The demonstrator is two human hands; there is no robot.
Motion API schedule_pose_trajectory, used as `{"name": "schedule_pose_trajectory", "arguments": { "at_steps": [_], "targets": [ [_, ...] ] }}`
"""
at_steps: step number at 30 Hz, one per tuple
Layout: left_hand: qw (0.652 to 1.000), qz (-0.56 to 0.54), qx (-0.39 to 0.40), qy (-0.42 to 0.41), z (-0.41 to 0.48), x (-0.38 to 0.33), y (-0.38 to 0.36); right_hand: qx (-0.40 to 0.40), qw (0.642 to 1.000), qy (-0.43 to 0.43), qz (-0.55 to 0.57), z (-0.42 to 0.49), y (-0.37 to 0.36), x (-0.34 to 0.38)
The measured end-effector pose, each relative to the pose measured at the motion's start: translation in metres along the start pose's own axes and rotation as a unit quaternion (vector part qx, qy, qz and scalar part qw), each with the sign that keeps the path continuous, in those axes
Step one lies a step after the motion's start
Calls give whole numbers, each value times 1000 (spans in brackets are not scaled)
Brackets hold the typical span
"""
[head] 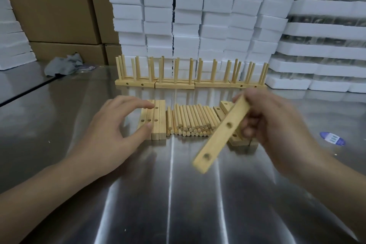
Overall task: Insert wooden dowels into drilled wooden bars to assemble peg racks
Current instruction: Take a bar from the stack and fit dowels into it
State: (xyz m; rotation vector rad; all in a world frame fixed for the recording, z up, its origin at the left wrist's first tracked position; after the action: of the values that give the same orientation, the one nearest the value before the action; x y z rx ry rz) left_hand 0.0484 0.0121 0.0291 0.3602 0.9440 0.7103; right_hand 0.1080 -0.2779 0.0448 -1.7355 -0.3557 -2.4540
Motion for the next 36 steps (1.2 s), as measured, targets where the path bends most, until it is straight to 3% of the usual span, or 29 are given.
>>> {"name": "schedule_pose_trajectory", "arguments": {
  "at_steps": [3,5,6,8,10,14,16,18,20,22,24,26,29,34,36],
  "targets": [
    [999,-1,-20,-30,-2,-6,2,107,992,-37,-48,-17,-35,-8],
    [999,-5,-28,-27,-2,-5,4,92,979,-50,-176,-23,-37,-15],
    [999,-11,-31,-21,-2,-3,5,76,946,-40,-313,-23,-34,-17],
    [999,-22,-32,-8,-2,-1,5,56,825,-13,-562,-23,-27,-12],
    [999,-26,-33,-3,-1,0,5,40,748,17,-663,-23,-23,-1],
    [999,-31,-32,-11,-2,-3,5,-11,703,130,-699,-25,-26,21],
    [999,-34,-29,-10,-3,-5,3,-6,670,139,-729,-26,-30,21],
    [999,-35,-30,-6,-3,-6,2,18,676,157,-720,-28,-32,19],
    [999,-37,-32,-4,-3,-7,3,66,730,248,-633,-33,-42,24],
    [998,-43,-34,-10,-4,-10,4,64,785,369,-494,-47,-51,37],
    [998,-45,-33,-18,-5,-12,3,79,808,404,-421,-58,-59,39],
    [998,-47,-28,-25,-5,-15,1,126,801,376,-448,-60,-70,29],
    [998,-54,-24,-26,-5,-16,-1,196,755,267,-566,-53,-74,5],
    [998,-54,-25,-31,-4,-15,-2,179,740,277,-586,-47,-64,7],
    [998,-50,-18,-27,-2,-14,-3,208,744,254,-582,-43,-63,4]
  ]
}}
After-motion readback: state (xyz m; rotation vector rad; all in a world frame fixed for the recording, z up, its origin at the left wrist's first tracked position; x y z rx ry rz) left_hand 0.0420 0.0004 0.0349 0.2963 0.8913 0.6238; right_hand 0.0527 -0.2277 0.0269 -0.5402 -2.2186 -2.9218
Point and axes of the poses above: each hand's wrist, its own z-axis towards the middle knuckle, its own y-axis out of the back of the hand, x = y × z, the point moved 6 cm from there along z, towards the middle knuckle, and after that the axes turned 8 degrees about -z, right-handed, at the moved point
